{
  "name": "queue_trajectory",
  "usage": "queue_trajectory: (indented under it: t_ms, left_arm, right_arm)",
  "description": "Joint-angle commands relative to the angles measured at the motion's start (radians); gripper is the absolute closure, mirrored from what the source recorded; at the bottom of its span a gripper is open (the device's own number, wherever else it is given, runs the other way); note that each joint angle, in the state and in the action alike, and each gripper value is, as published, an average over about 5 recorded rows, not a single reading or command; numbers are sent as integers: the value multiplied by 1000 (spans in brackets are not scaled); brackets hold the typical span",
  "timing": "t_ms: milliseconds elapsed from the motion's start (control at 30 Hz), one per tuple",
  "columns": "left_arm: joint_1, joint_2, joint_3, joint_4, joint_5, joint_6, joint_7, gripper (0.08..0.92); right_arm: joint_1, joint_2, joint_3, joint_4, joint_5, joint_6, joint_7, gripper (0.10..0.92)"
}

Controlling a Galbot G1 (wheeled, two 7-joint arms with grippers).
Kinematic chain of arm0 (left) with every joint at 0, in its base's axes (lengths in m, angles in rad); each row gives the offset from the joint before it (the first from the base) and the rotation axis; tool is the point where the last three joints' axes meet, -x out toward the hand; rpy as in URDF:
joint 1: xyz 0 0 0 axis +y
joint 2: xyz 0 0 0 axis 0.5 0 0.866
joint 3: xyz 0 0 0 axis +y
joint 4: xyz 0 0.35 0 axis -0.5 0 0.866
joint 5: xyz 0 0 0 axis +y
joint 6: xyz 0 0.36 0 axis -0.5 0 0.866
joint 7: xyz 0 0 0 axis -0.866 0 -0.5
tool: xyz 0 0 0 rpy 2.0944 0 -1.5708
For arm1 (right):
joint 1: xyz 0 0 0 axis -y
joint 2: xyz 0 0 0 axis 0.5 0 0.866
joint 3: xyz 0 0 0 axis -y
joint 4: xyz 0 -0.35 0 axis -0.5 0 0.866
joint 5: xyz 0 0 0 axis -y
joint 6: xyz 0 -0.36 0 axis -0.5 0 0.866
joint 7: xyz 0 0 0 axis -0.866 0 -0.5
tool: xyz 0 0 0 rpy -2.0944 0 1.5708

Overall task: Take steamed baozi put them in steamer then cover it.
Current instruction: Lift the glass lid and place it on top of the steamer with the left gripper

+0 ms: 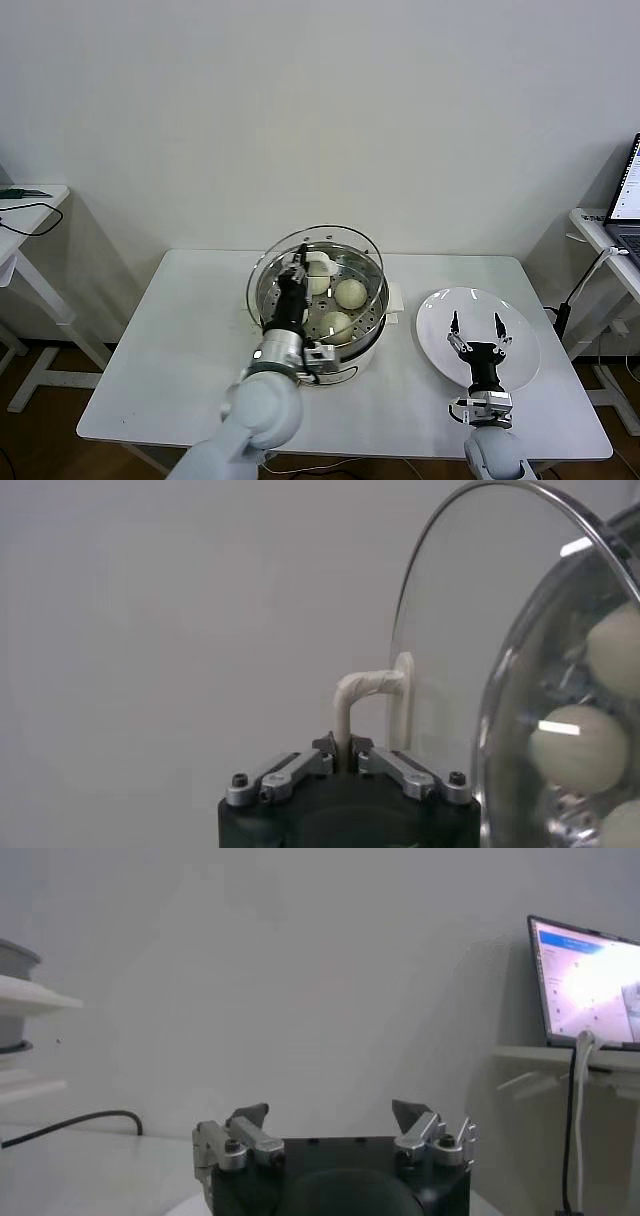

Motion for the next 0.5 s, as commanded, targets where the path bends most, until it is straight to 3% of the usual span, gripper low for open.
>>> queue_trajectory:
  t_ms: [33, 500]
  left_arm:
    - [-64, -106, 91, 131, 173, 63, 71, 812]
    - [-38, -144, 59, 180, 280, 38, 78, 812]
  right_arm:
    - [2, 3, 1, 0, -2, -3, 0, 203]
    - [8, 10, -1, -9, -5, -2, -4, 203]
